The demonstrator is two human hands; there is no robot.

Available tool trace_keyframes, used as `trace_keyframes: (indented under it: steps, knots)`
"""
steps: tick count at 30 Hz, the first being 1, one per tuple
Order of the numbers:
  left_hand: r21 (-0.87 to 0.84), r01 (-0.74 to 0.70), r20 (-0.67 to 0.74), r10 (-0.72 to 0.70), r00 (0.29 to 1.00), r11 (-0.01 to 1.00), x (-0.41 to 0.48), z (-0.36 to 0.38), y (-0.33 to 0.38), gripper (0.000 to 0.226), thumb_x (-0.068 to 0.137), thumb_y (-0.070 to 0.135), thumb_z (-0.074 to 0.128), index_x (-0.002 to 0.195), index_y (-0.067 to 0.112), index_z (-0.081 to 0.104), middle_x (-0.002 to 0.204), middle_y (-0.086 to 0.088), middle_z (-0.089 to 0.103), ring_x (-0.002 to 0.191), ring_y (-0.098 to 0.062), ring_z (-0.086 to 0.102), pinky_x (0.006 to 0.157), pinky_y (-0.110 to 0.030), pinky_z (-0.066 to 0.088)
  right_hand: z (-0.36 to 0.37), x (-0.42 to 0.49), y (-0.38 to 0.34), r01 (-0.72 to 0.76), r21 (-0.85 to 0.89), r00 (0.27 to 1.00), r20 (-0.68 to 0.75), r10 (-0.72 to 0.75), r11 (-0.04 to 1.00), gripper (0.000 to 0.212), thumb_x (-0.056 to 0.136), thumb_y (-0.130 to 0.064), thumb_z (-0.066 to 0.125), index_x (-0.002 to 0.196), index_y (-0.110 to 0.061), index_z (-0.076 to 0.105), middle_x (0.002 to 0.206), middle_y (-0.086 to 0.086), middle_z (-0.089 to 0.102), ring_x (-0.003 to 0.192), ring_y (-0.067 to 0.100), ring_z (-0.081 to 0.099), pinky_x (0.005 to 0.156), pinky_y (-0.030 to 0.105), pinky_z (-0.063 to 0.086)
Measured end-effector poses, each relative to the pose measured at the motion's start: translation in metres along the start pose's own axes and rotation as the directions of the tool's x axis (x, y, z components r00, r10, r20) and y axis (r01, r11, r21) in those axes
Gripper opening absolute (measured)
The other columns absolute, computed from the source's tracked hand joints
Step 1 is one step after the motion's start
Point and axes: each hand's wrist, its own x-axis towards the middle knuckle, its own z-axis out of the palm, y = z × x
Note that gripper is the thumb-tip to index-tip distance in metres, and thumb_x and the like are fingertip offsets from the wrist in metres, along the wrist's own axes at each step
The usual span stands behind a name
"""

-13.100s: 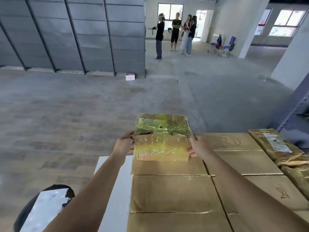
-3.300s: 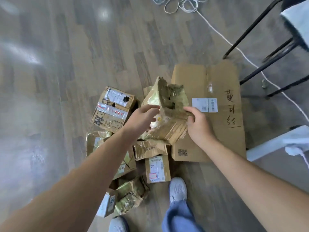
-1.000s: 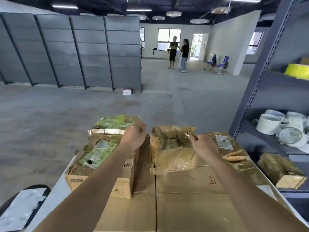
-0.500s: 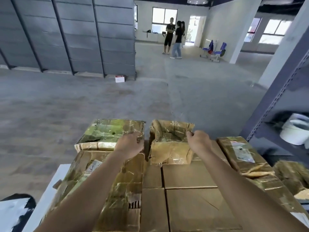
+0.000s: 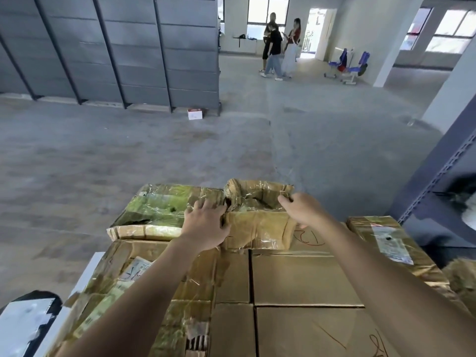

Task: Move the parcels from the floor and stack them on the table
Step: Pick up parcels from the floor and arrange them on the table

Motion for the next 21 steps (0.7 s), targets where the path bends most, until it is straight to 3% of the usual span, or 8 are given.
trace_keyframes:
  steps: [4, 9, 11, 13, 14, 17, 18, 21]
  knots:
    - [-0.093, 0.039, -0.010, -0.040, 0.999, 0.995, 0.006, 0.001, 0.002, 0.043, 0.093, 0.045, 0.041, 0.131, 0.027, 0.050, 0.137, -0.005, 0.043, 0.129, -0.028, 0.035, 0.103, -0.046, 0.031, -0.004, 0.003, 0.001, 0.024, -0.063, 0.998, 0.058, -0.020, 0.998, 0.052, 0.099, -0.051, 0.035, 0.068, -0.011, 0.047, 0.052, -0.002, 0.042, 0.055, 0.020, 0.056, 0.073, 0.042, 0.061]
    - [-0.145, 0.052, -0.019, -0.055, 0.998, 0.988, 0.008, 0.000, 0.000, 0.036, 0.093, 0.044, 0.044, 0.123, 0.027, 0.056, 0.133, -0.003, 0.046, 0.126, -0.027, 0.037, 0.103, -0.046, 0.032, -0.006, -0.002, 0.005, 0.006, 0.015, 0.996, 0.086, -0.008, 1.000, 0.061, 0.093, -0.066, 0.034, 0.064, -0.013, 0.044, 0.053, -0.002, 0.041, 0.070, 0.027, 0.067, 0.076, 0.039, 0.057]
    - [-0.166, 0.059, 0.004, -0.059, 0.998, 0.984, 0.007, -0.002, 0.000, 0.035, 0.094, 0.043, 0.045, 0.122, 0.027, 0.058, 0.136, -0.002, 0.045, 0.128, -0.027, 0.035, 0.104, -0.046, 0.032, -0.006, -0.006, 0.012, 0.034, 0.034, 0.991, 0.132, -0.038, 0.999, 0.066, 0.087, -0.073, 0.038, 0.088, -0.010, 0.059, 0.064, -0.003, 0.046, 0.079, 0.026, 0.063, 0.081, 0.037, 0.054]
    - [-0.185, 0.070, 0.017, -0.068, 0.998, 0.980, 0.007, -0.003, 0.000, 0.035, 0.095, 0.044, 0.045, 0.122, 0.027, 0.059, 0.140, -0.002, 0.042, 0.131, -0.027, 0.032, 0.106, -0.047, 0.030, -0.005, -0.011, 0.019, 0.076, 0.019, 0.981, 0.176, -0.078, 0.997, 0.090, 0.080, -0.075, 0.050, 0.139, -0.006, 0.044, 0.098, 0.002, 0.057, 0.105, 0.025, 0.061, 0.092, 0.036, 0.047]
    - [-0.188, 0.074, 0.017, -0.072, 0.997, 0.979, 0.006, -0.004, 0.000, 0.035, 0.094, 0.044, 0.045, 0.121, 0.027, 0.060, 0.140, -0.002, 0.042, 0.132, -0.027, 0.032, 0.107, -0.047, 0.030, -0.004, -0.013, 0.024, 0.087, 0.005, 0.980, 0.177, -0.087, 0.996, 0.090, 0.079, -0.070, 0.059, 0.142, -0.009, 0.040, 0.112, 0.003, 0.057, 0.110, 0.023, 0.058, 0.091, 0.034, 0.045]
    - [-0.196, 0.102, 0.018, -0.101, 0.995, 0.975, 0.004, -0.006, 0.003, 0.035, 0.094, 0.044, 0.046, 0.121, 0.027, 0.060, 0.142, -0.002, 0.041, 0.133, -0.027, 0.031, 0.108, -0.047, 0.029, 0.000, -0.019, 0.031, 0.121, 0.016, 0.990, 0.064, -0.122, 0.992, 0.026, 0.086, -0.042, 0.068, 0.088, -0.022, 0.051, 0.083, -0.005, 0.052, 0.070, 0.010, 0.049, 0.063, 0.026, 0.036]
    - [-0.217, 0.117, 0.016, -0.116, 0.993, 0.969, 0.004, -0.006, 0.004, 0.035, 0.094, 0.044, 0.046, 0.121, 0.026, 0.060, 0.141, -0.002, 0.042, 0.133, -0.027, 0.033, 0.108, -0.047, 0.029, 0.000, -0.021, 0.031, 0.129, 0.063, 0.991, 0.030, -0.131, 0.990, 0.024, 0.089, -0.036, 0.066, 0.080, -0.025, 0.047, 0.077, -0.007, 0.050, 0.065, 0.009, 0.046, 0.058, 0.025, 0.033]
    - [-0.318, 0.149, 0.008, -0.155, 0.988, 0.936, 0.002, -0.011, 0.005, 0.035, 0.093, 0.047, 0.045, 0.120, 0.027, 0.060, 0.128, -0.004, 0.054, 0.122, -0.028, 0.046, 0.103, -0.050, 0.039, -0.006, -0.030, 0.027, 0.177, 0.202, 0.984, -0.059, -0.169, 0.963, 0.011, 0.094, -0.029, 0.060, 0.088, -0.023, 0.053, 0.087, -0.005, 0.058, 0.076, 0.014, 0.056, 0.058, 0.024, 0.038]
